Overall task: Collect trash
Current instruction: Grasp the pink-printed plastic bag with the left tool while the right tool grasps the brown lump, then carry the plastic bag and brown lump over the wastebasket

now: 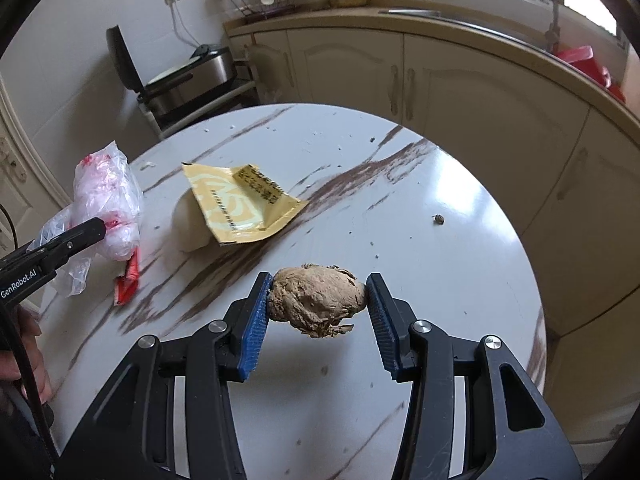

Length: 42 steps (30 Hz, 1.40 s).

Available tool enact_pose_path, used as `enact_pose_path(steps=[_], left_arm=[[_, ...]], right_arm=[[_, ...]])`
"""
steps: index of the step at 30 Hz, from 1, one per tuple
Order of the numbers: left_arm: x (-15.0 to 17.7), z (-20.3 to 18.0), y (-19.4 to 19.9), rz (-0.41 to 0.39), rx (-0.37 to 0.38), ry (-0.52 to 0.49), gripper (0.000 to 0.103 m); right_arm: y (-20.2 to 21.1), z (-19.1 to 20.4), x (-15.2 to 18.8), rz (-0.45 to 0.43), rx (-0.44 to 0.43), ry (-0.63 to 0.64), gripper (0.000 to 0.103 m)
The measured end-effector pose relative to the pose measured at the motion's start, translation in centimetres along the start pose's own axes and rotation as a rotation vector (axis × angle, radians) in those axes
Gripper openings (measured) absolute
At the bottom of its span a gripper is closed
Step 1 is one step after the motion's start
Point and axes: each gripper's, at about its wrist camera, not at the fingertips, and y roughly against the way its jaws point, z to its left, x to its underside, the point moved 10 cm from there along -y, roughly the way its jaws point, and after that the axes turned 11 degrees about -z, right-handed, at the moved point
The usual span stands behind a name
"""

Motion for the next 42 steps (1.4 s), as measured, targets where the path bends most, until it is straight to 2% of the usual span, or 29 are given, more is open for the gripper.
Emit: enact_pose_path(steps=[13,19,25,31,37,42], left_arm=[[3.2,-3.0,12.3,-0.088,-0.004,-0.098,0.028],[5.8,-6.2,17.6,-0.112,0.040,-0.132,0.028],[7.5,-10.0,21.0,-0.118,0.090,-0.163,0.028],[8.1,-14.8,22.6,-0.120,0.161,-0.215,0.028],[9.4,-20.7,22.6,-0.099,0.260,-0.269,0.028],[11.5,-25.8,21.8,-0.048,0.361,-0.321,0.028]], right_arm=[[7.0,2.0,0.6,-0.072,-0.032,-0.004,0.045],[11.0,2.0,1.5,-0.106,-0.042,-0.007,0.045],[14.9,0.7,2.4,-0.142,-0.033,-0.024,0.045],[19.0,-2.5,3.8,-0.181,0.007,-0.059,0.045],[22.0,-8.5,6.5,-0.188,0.094,-0.138,0.045],[23.7,-14.3,9.6,-0.175,0.177,-0.227,0.045]])
